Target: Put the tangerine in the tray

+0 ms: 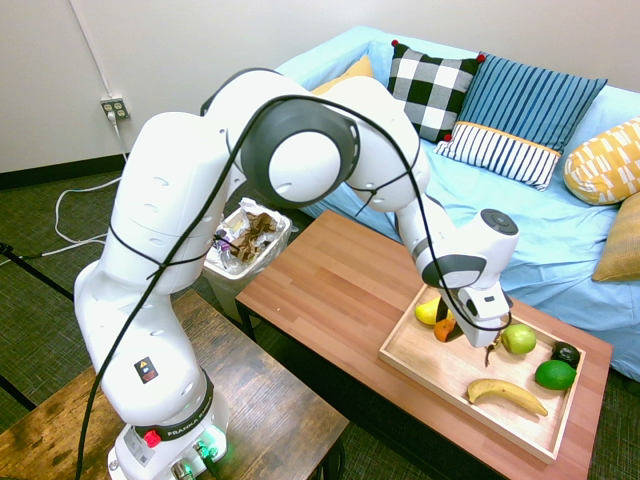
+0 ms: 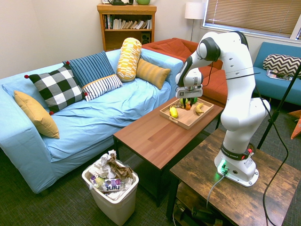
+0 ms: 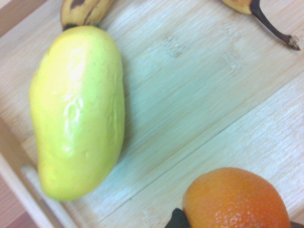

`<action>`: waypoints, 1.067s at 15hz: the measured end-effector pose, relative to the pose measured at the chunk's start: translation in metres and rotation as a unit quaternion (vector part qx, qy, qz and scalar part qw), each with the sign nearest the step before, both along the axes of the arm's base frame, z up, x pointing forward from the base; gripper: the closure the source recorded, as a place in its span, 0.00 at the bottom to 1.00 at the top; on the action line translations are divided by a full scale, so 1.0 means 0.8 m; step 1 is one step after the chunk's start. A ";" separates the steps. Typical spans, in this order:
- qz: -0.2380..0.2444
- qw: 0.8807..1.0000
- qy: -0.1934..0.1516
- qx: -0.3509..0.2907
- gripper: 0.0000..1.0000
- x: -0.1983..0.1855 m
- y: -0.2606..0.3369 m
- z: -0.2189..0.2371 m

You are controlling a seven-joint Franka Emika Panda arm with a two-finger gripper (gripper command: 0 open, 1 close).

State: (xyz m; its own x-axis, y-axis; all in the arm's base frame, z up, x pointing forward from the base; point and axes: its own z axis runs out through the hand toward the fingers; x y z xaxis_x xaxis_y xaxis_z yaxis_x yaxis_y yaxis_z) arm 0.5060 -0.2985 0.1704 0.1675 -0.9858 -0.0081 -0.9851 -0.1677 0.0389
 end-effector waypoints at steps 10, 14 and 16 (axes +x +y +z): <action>-0.004 0.999 0.033 0.014 0.00 0.027 -0.010 -0.078; 0.005 0.999 0.034 0.018 0.00 0.032 -0.009 -0.078; 0.007 0.999 0.033 0.018 0.00 0.033 -0.011 -0.077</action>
